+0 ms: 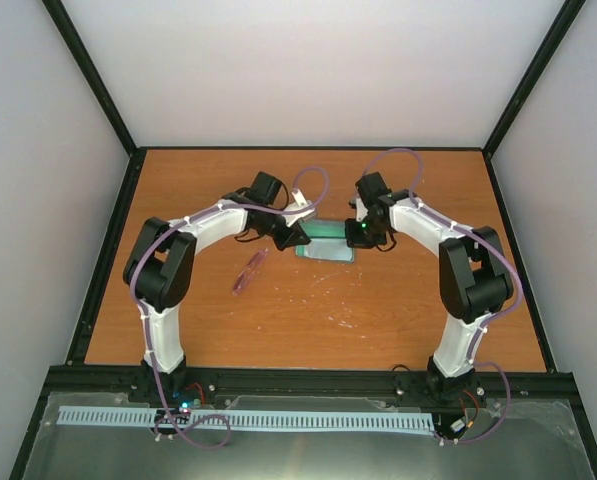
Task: Organize the sunglasses
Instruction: Place the glasses cleaning cloth in the sunglasses case.
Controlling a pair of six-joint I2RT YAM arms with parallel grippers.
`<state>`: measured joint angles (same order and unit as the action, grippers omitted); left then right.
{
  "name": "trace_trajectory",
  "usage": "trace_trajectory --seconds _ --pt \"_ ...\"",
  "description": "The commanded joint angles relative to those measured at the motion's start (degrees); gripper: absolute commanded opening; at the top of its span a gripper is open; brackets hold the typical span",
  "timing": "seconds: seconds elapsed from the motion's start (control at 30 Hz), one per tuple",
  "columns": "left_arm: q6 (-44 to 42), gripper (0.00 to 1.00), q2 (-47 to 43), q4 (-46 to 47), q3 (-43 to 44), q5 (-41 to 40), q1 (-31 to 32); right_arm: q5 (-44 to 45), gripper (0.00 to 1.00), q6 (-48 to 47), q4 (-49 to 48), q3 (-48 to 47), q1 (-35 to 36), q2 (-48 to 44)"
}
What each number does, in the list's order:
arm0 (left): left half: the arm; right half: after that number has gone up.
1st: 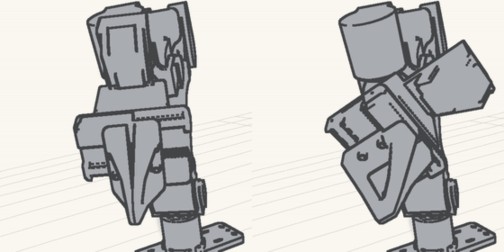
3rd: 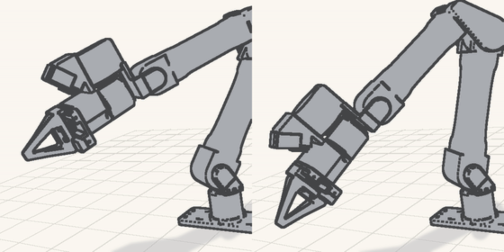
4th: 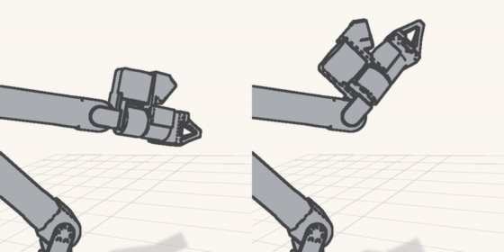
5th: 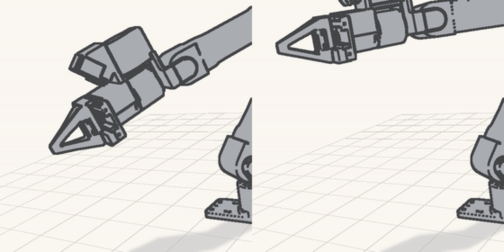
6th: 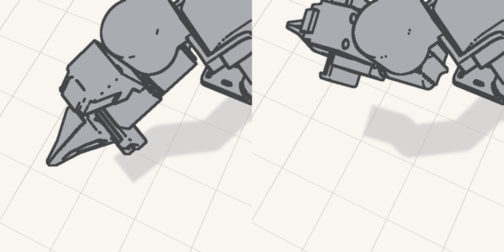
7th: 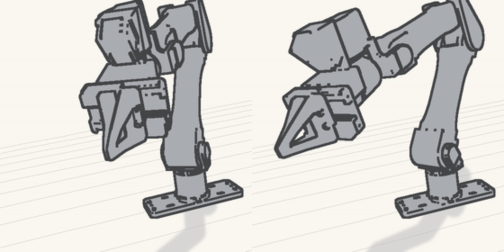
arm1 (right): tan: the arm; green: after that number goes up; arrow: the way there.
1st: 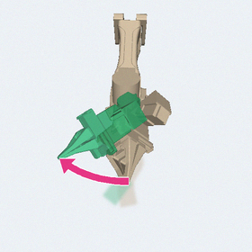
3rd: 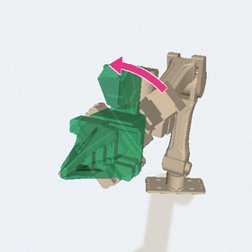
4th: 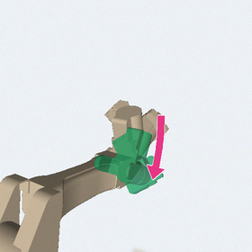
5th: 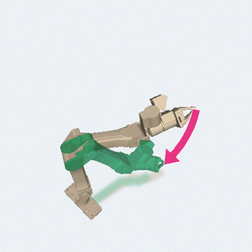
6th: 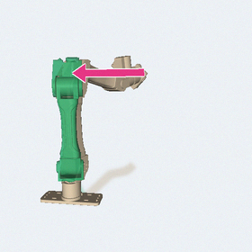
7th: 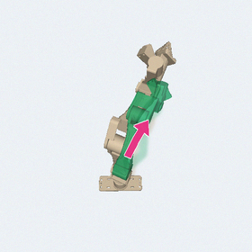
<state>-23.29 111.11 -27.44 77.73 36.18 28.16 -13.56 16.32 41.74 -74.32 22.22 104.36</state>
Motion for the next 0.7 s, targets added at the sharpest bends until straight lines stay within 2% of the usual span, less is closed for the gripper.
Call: trace_trajectory --seconds 0.0,0.67 --pt "-1.7 0.01 0.8 -0.3 2.7 1.9 -1.5 -0.3 0.03 -0.5 0.3 -2.1 0.5 2.1" --pt "-0.7 0.02 5.3 1.7 4.8 2.6 -2.3 1.3 0.03 -2.3 2.2 -7.7 0.5 8.1"
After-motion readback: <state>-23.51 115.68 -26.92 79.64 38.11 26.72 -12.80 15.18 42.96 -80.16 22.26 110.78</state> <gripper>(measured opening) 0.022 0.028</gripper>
